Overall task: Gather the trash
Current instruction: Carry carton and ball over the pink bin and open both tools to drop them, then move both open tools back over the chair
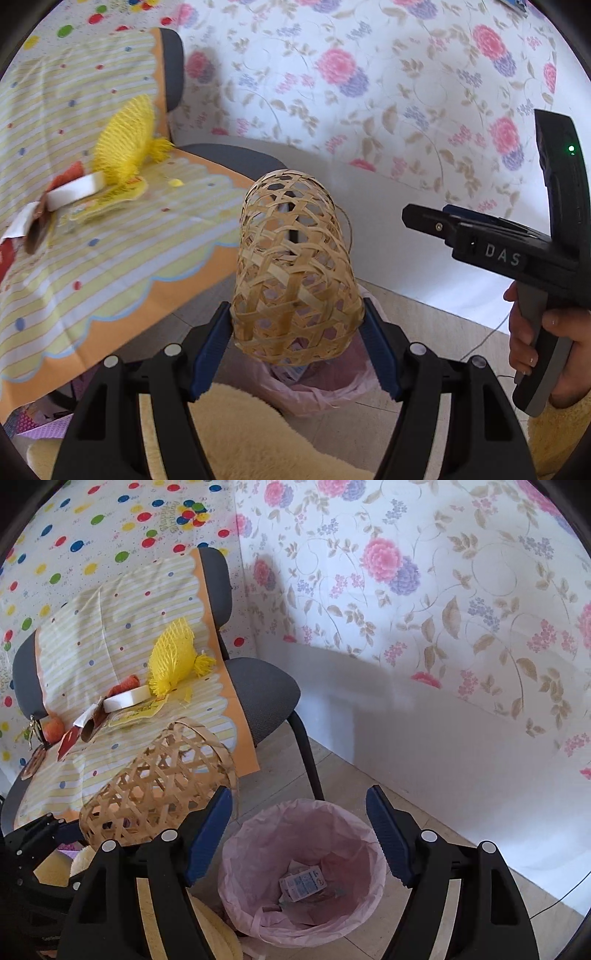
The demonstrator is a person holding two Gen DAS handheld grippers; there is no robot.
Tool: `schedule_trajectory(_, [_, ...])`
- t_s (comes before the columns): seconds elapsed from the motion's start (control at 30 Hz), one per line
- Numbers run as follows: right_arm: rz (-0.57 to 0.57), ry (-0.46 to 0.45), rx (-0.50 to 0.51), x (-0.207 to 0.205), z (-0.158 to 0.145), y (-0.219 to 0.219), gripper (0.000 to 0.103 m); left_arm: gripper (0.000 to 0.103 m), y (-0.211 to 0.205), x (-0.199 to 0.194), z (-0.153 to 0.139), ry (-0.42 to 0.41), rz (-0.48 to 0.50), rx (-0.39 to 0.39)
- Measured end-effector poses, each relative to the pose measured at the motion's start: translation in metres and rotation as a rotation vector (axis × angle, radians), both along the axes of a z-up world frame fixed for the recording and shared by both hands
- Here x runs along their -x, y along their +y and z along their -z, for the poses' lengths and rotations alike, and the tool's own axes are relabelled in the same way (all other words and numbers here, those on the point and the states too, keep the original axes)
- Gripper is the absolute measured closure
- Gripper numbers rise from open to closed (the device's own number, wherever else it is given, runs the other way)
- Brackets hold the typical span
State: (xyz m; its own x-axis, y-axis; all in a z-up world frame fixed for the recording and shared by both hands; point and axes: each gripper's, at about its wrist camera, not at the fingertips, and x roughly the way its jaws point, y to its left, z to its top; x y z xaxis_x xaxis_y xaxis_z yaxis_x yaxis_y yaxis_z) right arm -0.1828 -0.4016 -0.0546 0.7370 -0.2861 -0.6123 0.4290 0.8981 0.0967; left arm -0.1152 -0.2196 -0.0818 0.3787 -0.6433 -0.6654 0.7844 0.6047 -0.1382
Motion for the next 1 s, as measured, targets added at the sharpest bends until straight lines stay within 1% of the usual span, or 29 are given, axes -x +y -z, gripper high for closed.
schedule_trajectory(0.17, [0.029, -0.008, -0.014, 0.009, 0.001, -0.014, 0.028, 0.036, -0.026, -0.003, 0.01, 0.027, 0.041, -0.017])
schedule_trajectory(0.27, [0.044, -0.017, -0.019, 0.012, 0.0, -0.021, 0.027, 0.035, -0.04, -0.003, 0.012, 0.021, 0.067, -0.023])
schedule_trajectory(0.3, [0.045, -0.017, -0.021, 0.012, 0.0, -0.022, 0.026, 0.03, -0.044, -0.003, 0.013, 0.014, 0.071, -0.029])
schedule_trajectory(0.37, [0.047, -0.018, -0.021, 0.012, 0.0, -0.023, 0.026, 0.019, -0.047, -0.003, 0.013, 0.0, 0.048, -0.041])
schedule_trajectory(0.43, [0.046, -0.017, -0.022, 0.012, 0.0, -0.022, 0.026, 0.018, -0.044, -0.006, 0.014, 0.007, 0.031, -0.042])
schedule_trajectory(0.6, [0.027, -0.012, -0.024, 0.008, 0.0, -0.015, 0.026, 0.018, -0.015, -0.018, 0.006, -0.006, -0.079, -0.027])
schedule_trajectory(0.73, [-0.001, -0.005, -0.017, 0.002, -0.002, -0.001, 0.026, 0.018, 0.013, -0.03, -0.003, -0.011, -0.167, -0.019])
schedule_trajectory(1.0, [-0.097, -0.011, -0.01, -0.017, -0.012, 0.038, 0.026, 0.018, 0.067, -0.043, -0.019, -0.033, -0.317, -0.016])
